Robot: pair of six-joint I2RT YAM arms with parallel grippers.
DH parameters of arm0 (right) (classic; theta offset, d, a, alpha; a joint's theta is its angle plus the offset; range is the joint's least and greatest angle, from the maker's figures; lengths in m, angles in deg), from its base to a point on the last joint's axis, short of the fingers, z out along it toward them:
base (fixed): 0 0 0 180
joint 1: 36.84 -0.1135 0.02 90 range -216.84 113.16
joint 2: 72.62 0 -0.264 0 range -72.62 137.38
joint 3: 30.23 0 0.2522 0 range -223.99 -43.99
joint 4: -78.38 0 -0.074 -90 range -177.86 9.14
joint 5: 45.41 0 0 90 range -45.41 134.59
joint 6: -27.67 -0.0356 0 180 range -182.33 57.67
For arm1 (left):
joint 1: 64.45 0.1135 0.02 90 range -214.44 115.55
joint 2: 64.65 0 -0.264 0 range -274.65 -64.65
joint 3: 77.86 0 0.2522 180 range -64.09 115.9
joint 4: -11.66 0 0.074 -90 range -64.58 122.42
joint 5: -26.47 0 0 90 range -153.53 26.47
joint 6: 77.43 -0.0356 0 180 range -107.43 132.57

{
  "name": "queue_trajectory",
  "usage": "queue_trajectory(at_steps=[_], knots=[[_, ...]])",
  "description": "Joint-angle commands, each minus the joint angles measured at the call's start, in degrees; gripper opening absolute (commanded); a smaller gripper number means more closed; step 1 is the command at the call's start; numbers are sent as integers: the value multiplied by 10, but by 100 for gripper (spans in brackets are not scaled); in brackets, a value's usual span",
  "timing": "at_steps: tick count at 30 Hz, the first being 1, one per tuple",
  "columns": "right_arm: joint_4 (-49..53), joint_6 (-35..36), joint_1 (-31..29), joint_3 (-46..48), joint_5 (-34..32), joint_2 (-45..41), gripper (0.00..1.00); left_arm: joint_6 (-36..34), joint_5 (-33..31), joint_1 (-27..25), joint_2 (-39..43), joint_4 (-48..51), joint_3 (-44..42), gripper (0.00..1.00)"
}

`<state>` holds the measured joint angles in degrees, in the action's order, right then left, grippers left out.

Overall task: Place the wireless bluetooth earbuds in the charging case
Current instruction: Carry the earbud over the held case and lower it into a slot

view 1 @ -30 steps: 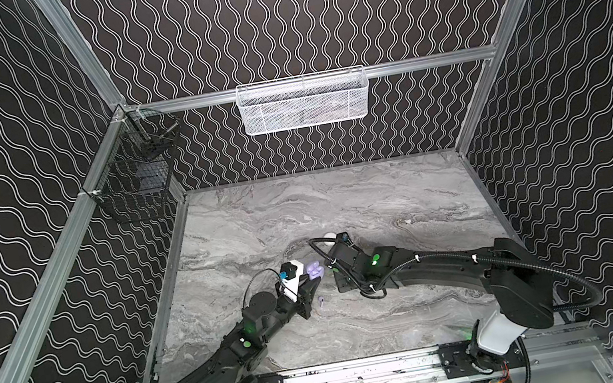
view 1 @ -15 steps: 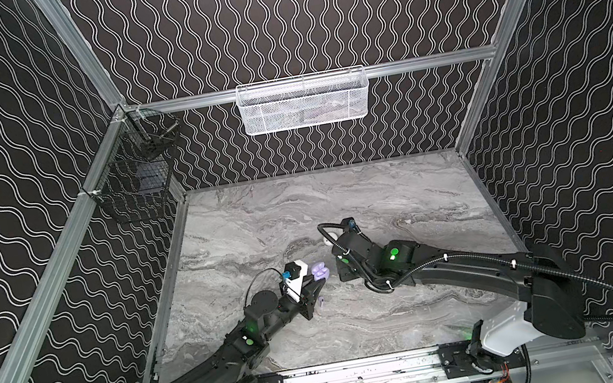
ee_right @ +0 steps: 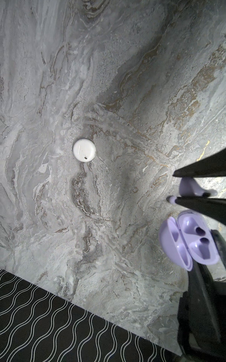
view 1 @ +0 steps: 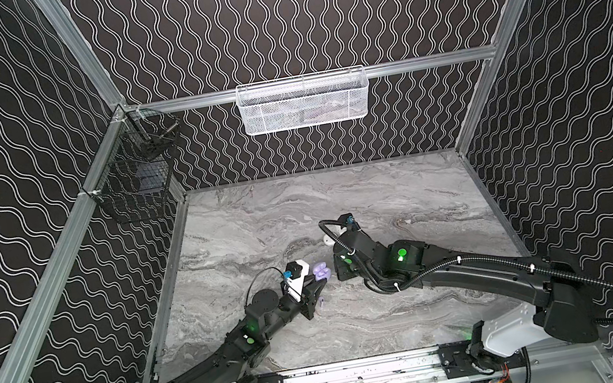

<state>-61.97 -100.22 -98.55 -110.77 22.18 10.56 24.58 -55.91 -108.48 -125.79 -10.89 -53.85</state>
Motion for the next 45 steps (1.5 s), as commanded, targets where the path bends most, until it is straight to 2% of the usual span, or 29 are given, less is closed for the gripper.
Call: queue_trajectory(at_steps=[1, 45], knots=[[-14, 4, -9, -13, -12, 0, 6, 3, 3, 2, -2, -22, 6, 0], [-74, 8, -27, -8, 4, 46, 6, 9, 6, 7, 7, -26, 0, 0]])
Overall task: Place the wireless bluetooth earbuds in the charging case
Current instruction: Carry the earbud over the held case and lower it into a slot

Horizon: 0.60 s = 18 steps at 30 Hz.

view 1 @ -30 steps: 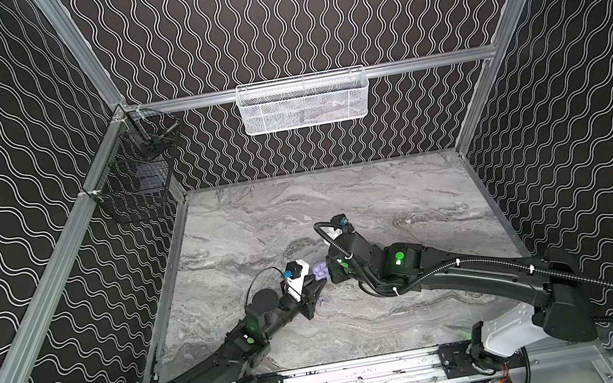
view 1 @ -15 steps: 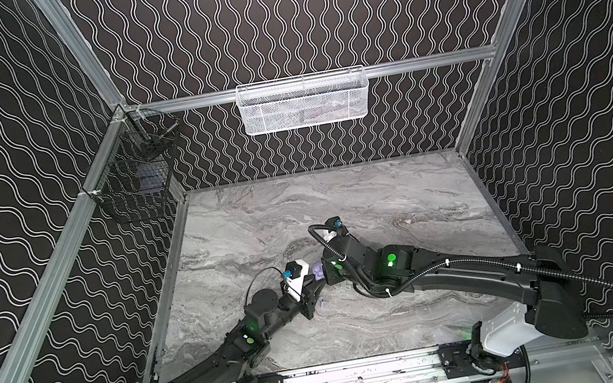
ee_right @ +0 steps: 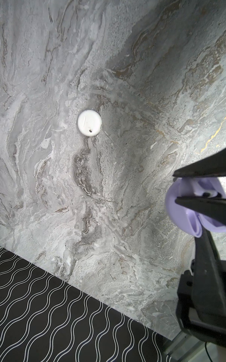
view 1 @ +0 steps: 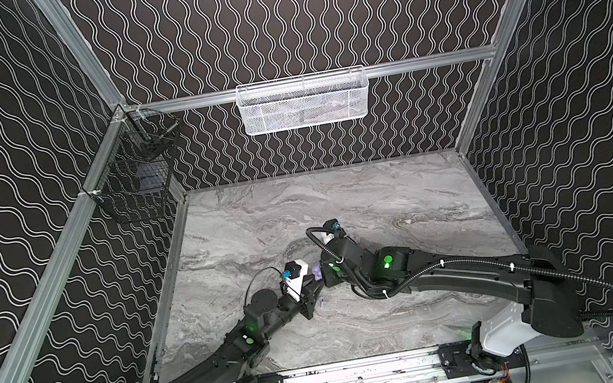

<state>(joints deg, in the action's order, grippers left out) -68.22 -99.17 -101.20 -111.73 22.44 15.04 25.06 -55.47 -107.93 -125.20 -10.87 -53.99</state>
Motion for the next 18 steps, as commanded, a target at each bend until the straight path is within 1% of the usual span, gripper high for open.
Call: queue_trajectory(at_steps=[1, 18], knots=[[-11, -3, -1, 1, 3, 1, 6, 4, 1, 2, 1, -26, 1, 0], [-5, -4, -4, 3, 10, -3, 6, 7, -3, 6, 5, -23, 0, 0]])
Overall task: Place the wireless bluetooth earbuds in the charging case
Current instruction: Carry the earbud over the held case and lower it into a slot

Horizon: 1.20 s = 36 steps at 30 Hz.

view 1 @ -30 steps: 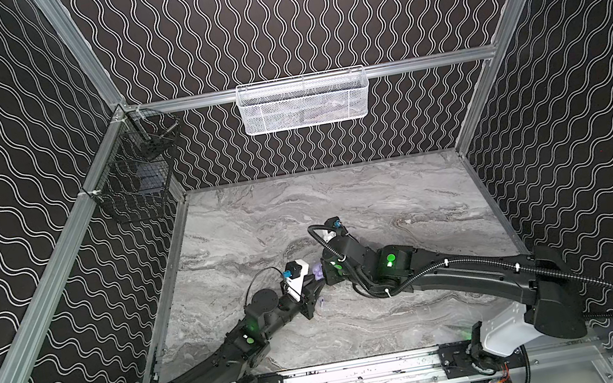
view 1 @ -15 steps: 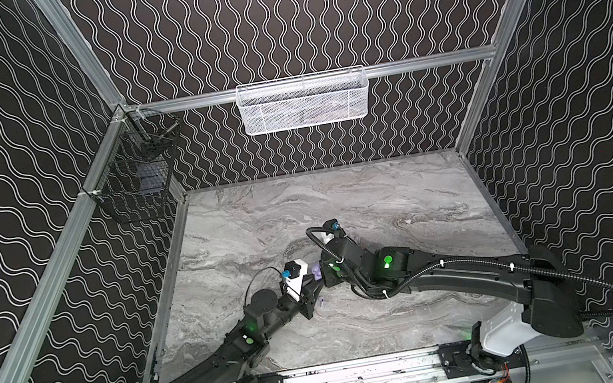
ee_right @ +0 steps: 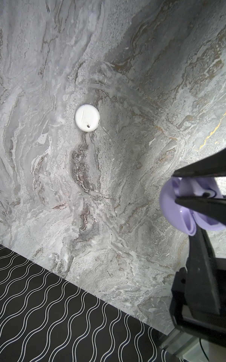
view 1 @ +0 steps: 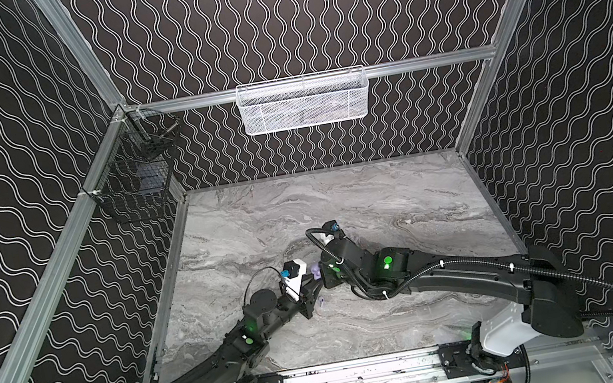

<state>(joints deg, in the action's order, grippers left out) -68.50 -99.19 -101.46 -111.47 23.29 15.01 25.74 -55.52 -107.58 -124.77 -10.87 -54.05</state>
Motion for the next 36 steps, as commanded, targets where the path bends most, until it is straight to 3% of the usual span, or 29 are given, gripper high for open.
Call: queue_trajectory(at_steps=[1, 28, 36], knots=[[-2, -3, -2, 1, 2, -3, 6, 0, -3, 2, 1, -24, 0, 0], [1, -1, -9, -1, 16, 11, 7, 2, -5, 6, 0, -23, 0, 0], [2, -2, -9, 0, 19, 13, 17, 3, -4, 7, -2, -23, 0, 0]])
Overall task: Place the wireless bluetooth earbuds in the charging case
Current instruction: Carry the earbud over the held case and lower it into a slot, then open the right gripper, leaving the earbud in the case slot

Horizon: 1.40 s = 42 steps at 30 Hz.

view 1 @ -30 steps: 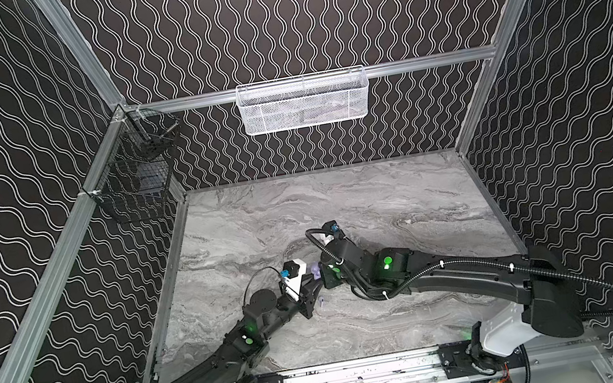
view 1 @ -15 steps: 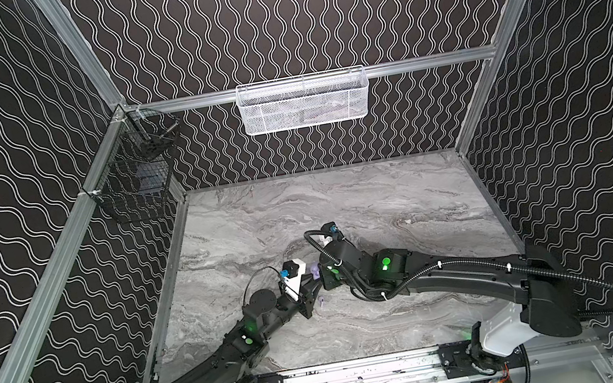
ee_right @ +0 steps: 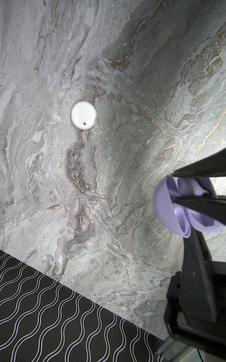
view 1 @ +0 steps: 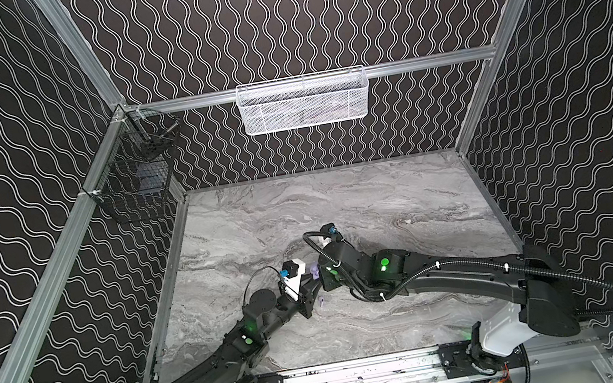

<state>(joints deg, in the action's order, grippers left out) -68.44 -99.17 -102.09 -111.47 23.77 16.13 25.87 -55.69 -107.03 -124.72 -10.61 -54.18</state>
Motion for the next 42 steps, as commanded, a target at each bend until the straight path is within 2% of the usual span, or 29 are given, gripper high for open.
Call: queue_trajectory(at_steps=[1, 24, 34, 42], knots=[[2, -2, -3, -1, 13, 1, 18, 1, -1, 2, -2, -26, 1, 0], [15, 3, -2, -7, -11, -11, 29, 0, -5, 3, 4, -21, 0, 0], [41, -12, -1, -4, -33, -31, 30, 0, -24, 4, 15, -8, -1, 0], [58, -39, -2, 12, -28, -27, 30, 14, -35, 25, 17, 2, -3, 0]])
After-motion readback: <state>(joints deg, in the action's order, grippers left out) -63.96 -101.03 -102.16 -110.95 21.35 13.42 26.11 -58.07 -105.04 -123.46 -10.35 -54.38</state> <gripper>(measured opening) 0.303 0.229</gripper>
